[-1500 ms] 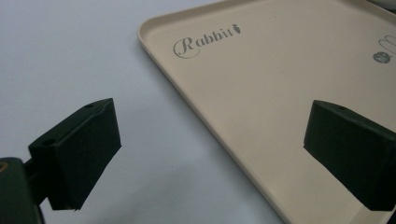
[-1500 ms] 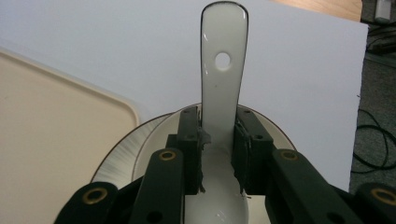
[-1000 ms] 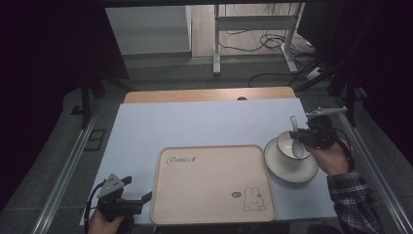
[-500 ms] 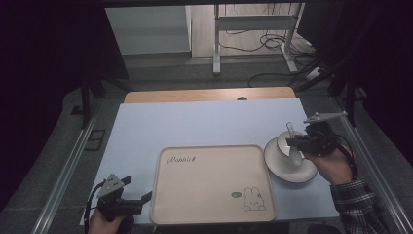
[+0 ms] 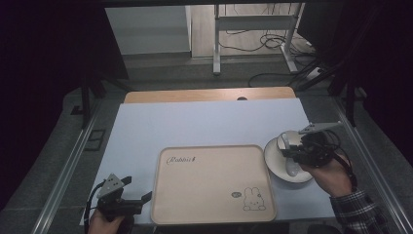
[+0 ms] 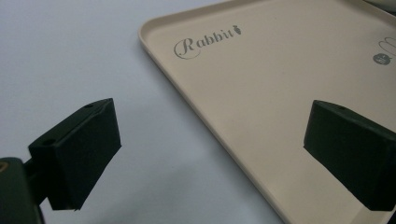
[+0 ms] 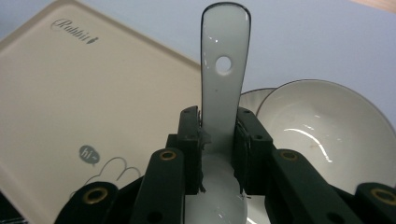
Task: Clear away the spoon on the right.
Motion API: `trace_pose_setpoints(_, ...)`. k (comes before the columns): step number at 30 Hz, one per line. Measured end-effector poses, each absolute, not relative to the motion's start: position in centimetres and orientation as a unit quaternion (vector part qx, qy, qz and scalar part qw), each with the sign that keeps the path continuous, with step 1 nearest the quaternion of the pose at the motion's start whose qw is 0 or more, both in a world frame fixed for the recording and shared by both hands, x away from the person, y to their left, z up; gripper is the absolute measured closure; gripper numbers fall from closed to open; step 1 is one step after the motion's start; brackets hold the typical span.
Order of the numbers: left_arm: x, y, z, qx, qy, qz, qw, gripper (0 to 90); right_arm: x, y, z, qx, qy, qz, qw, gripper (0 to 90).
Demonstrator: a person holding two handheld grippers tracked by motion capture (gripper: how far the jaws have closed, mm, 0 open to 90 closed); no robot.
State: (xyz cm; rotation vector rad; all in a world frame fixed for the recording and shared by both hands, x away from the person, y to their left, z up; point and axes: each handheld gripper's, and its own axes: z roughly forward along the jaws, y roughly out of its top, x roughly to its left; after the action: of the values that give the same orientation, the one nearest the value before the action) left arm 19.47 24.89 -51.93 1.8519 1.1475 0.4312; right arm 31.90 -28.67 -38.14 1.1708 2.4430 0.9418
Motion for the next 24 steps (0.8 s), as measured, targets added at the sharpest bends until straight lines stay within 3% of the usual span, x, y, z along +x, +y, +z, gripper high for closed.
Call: trace_pose_setpoints(24, 19.5, 24.9, -51.9, 0.75, 0.46, 0.175, 0.442, 3.5, 29.3, -24.8, -40.5, 0.37, 0.883, 0.282, 0.063, 74.7)
